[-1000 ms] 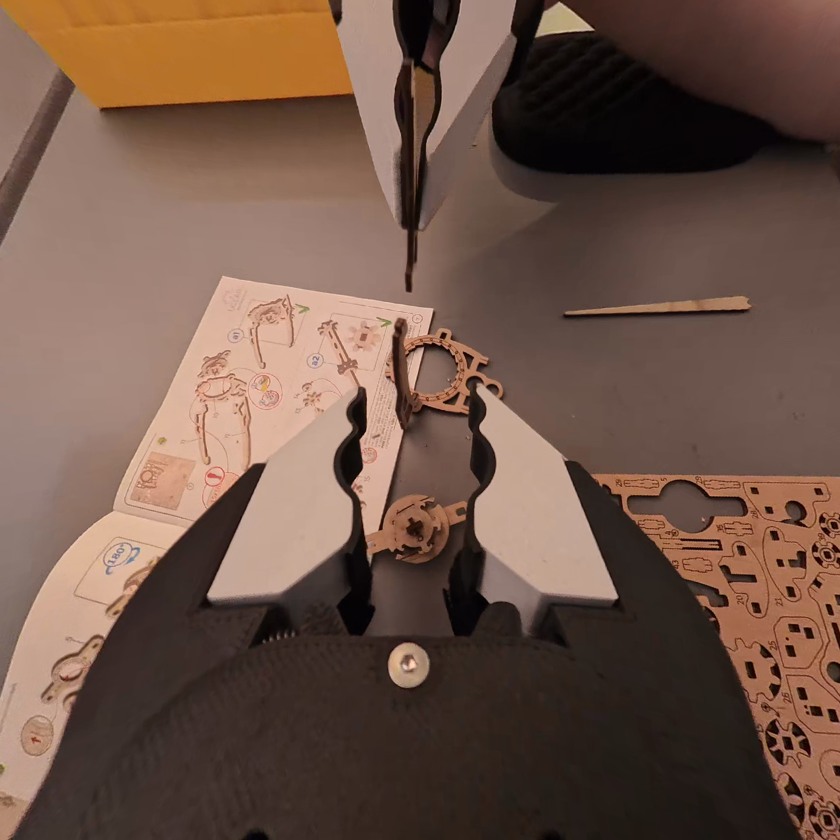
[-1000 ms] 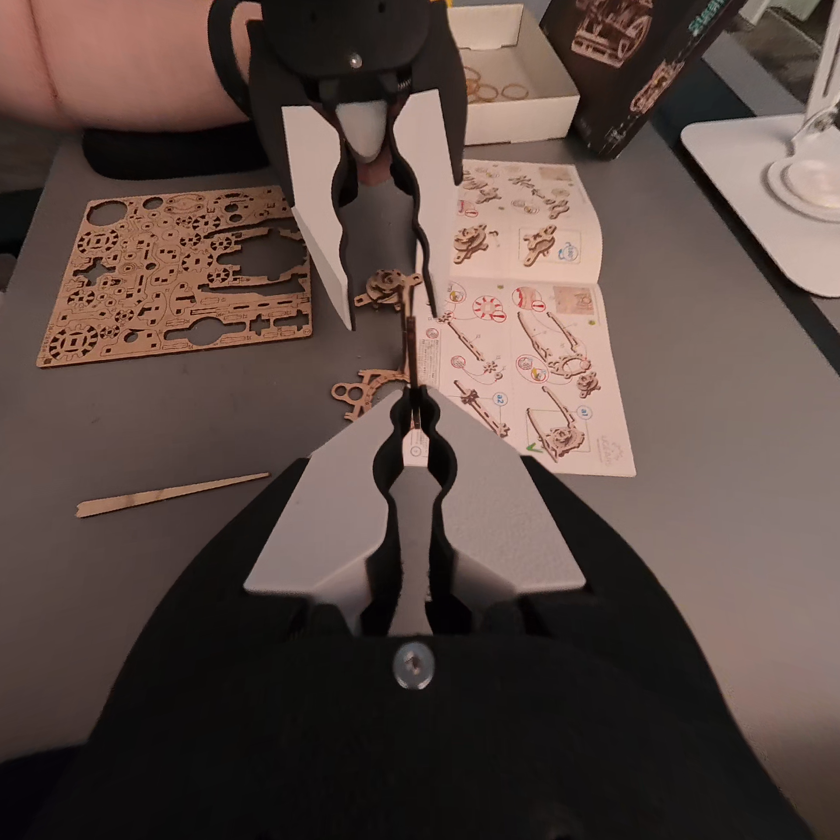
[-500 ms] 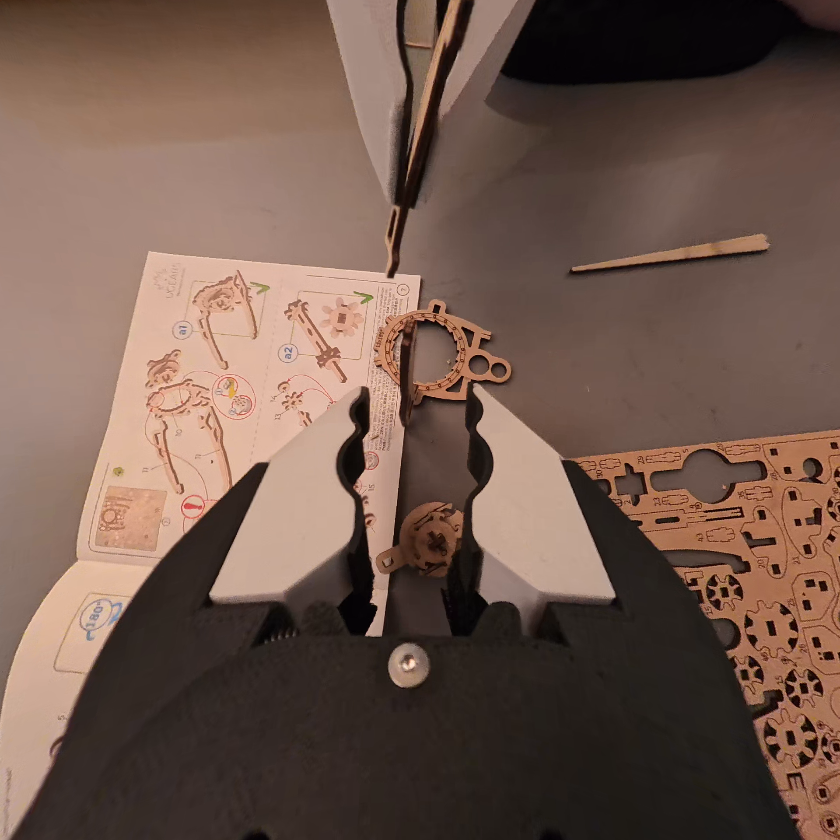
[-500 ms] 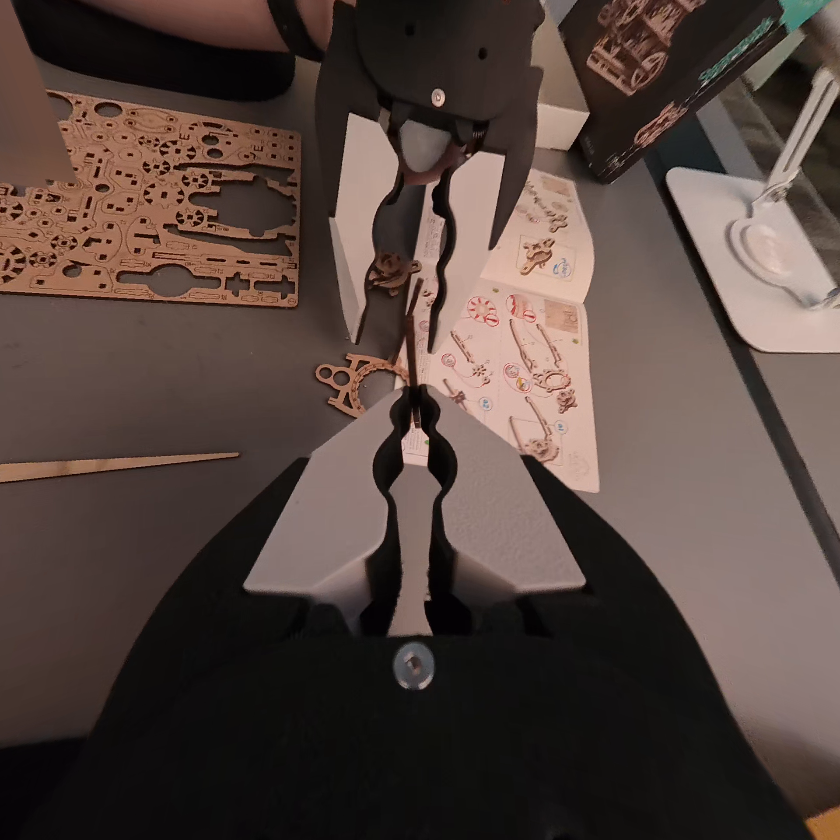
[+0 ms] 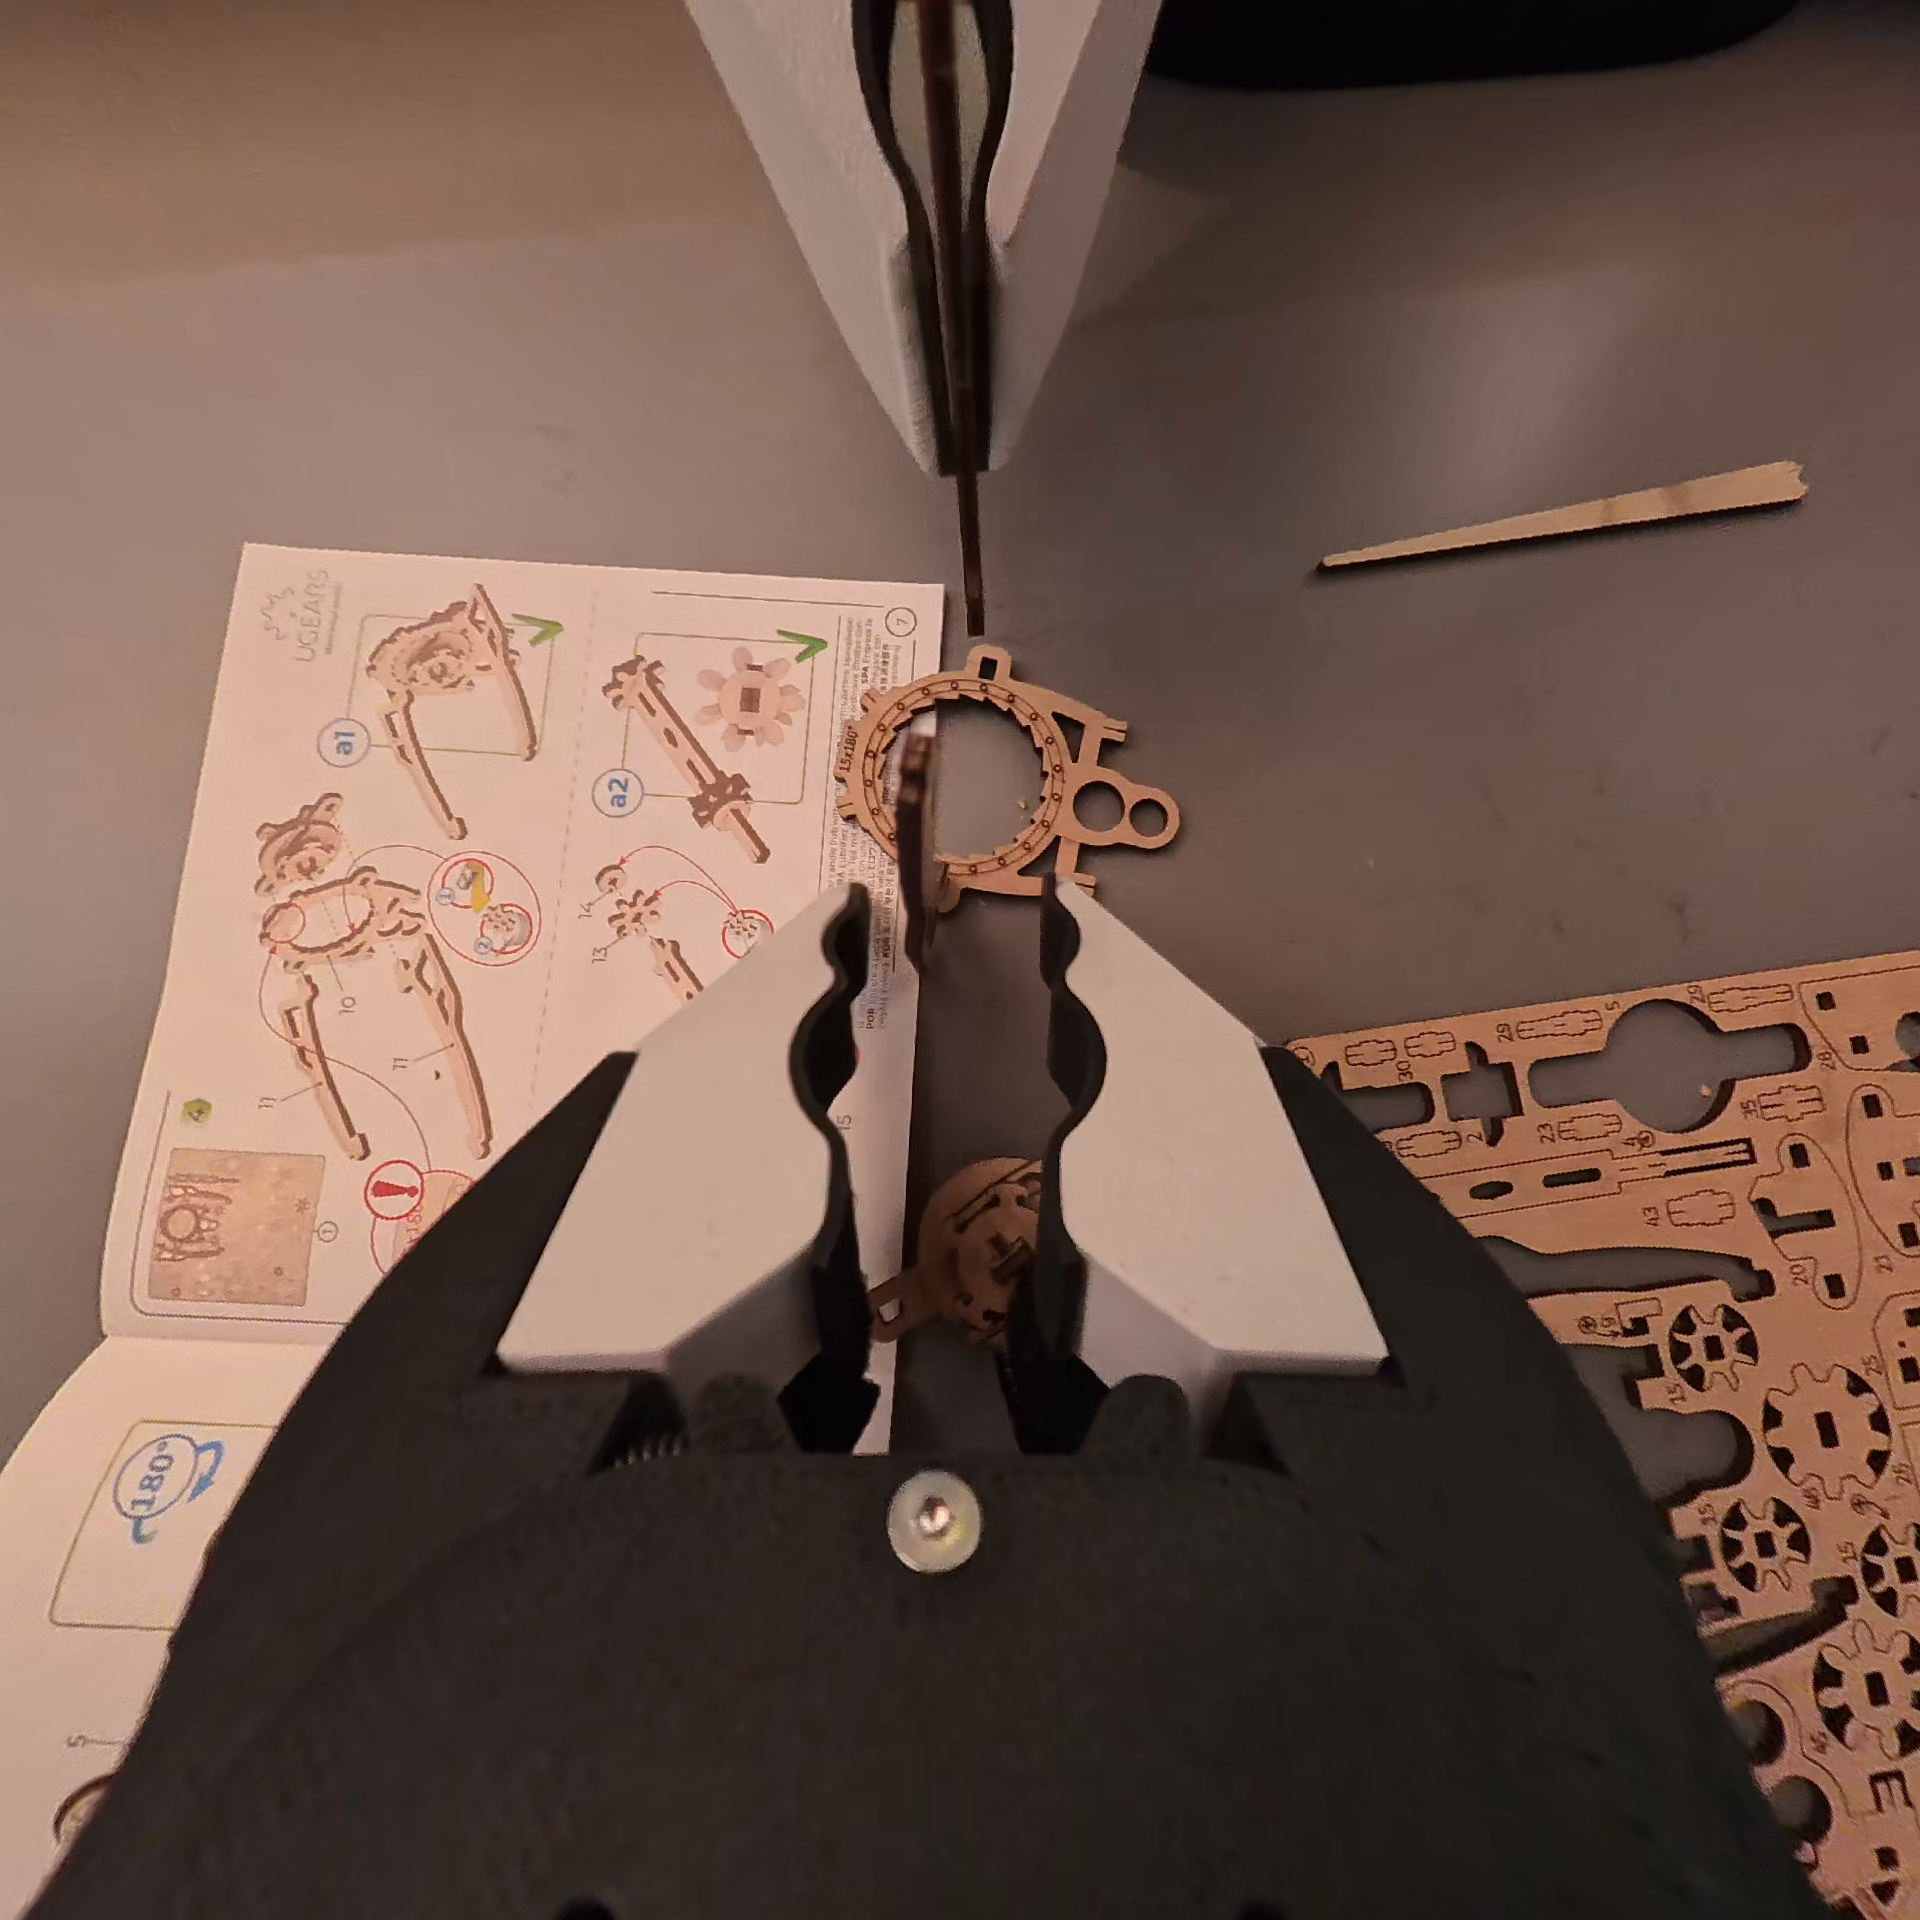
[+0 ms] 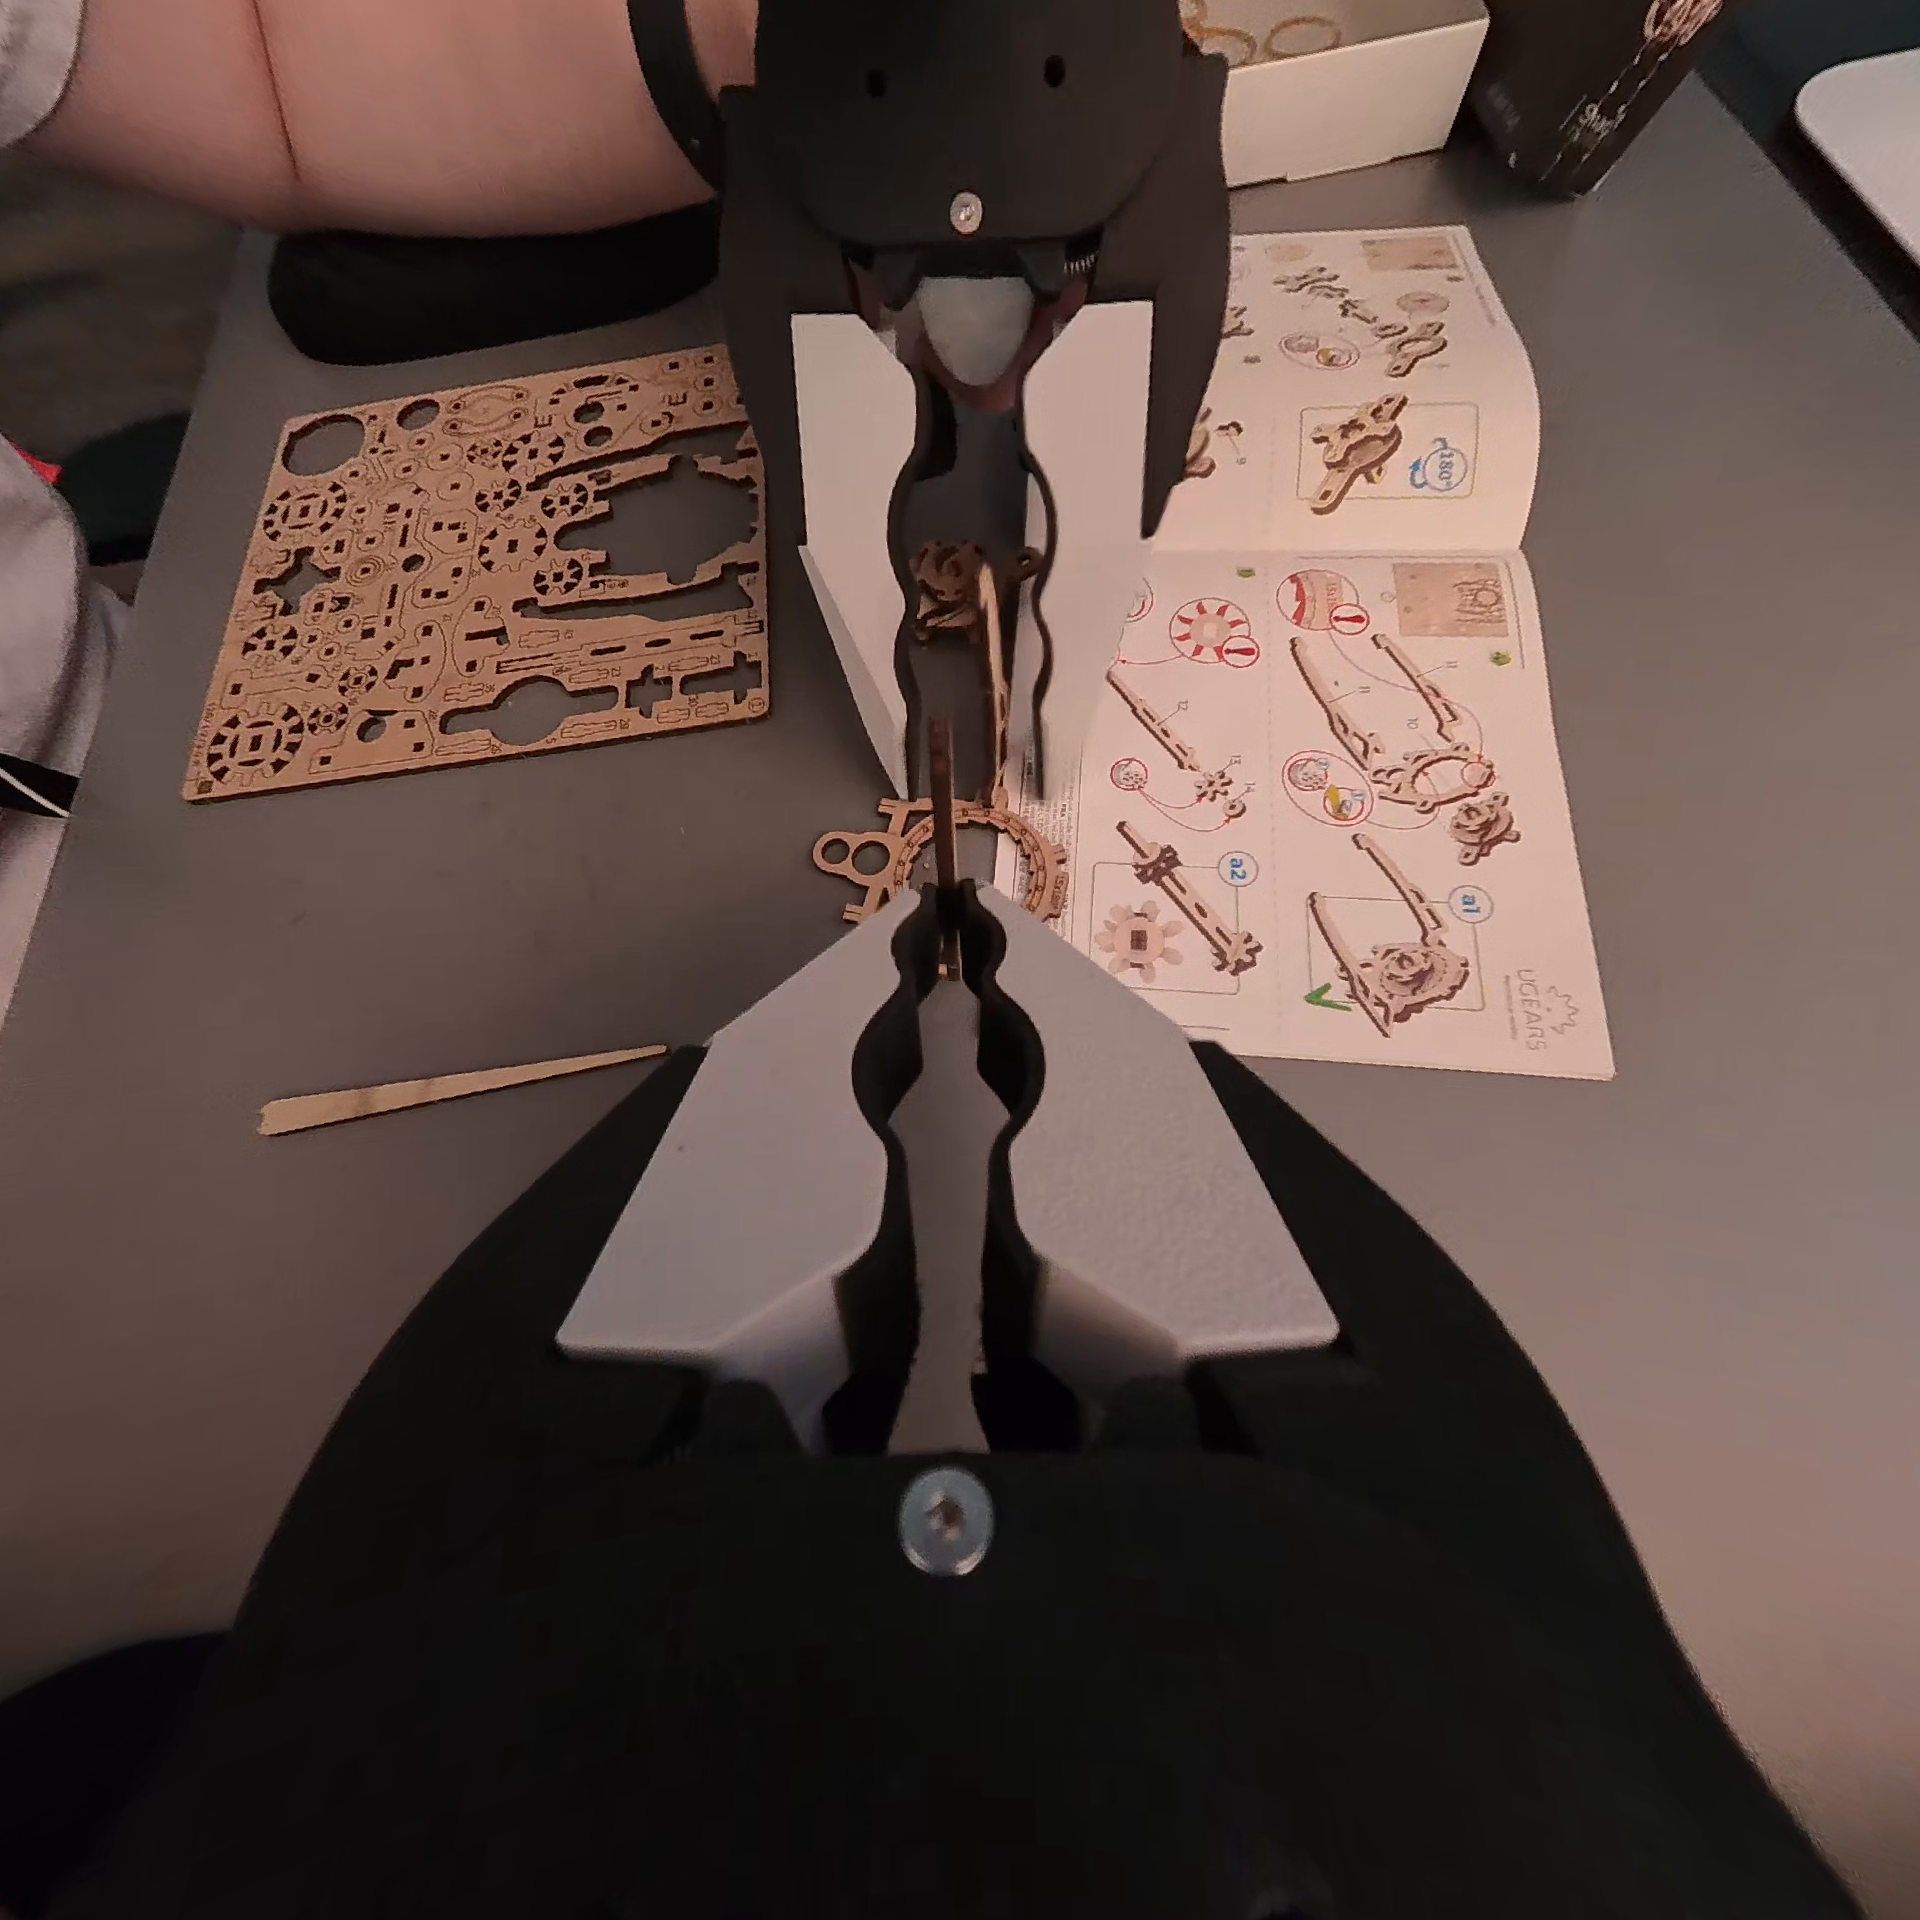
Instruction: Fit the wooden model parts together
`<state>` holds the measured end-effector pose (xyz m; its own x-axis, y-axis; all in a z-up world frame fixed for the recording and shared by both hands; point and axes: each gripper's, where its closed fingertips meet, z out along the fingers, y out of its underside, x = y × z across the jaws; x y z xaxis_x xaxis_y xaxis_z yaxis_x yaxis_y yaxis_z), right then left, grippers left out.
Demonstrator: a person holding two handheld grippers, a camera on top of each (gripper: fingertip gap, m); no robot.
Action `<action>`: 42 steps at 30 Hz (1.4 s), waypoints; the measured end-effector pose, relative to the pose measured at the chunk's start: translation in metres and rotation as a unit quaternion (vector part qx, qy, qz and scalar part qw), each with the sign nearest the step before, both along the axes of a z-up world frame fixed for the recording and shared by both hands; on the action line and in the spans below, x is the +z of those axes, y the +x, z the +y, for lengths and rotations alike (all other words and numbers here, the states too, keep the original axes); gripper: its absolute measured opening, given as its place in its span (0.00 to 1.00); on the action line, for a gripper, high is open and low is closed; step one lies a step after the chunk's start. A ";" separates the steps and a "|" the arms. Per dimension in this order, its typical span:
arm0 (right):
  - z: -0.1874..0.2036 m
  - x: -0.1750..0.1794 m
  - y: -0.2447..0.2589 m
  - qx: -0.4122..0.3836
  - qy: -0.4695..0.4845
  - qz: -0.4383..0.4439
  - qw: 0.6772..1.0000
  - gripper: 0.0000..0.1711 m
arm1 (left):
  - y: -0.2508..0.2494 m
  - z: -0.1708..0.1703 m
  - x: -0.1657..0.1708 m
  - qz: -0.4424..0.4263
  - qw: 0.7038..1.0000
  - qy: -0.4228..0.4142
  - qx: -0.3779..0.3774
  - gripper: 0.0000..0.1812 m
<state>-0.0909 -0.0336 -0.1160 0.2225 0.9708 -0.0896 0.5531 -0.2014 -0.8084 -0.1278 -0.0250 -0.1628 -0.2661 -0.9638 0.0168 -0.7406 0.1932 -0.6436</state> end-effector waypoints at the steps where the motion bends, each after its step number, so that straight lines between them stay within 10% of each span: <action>1: 0.001 -0.001 0.001 -0.002 -0.001 -0.003 1.000 0.01 | 0.000 -0.001 0.000 0.000 1.000 -0.003 -0.002 0.16; 42: -0.004 -0.025 0.007 -0.038 -0.037 -0.119 0.991 0.01 | 0.007 -0.011 0.000 -0.005 1.000 -0.014 -0.002 0.14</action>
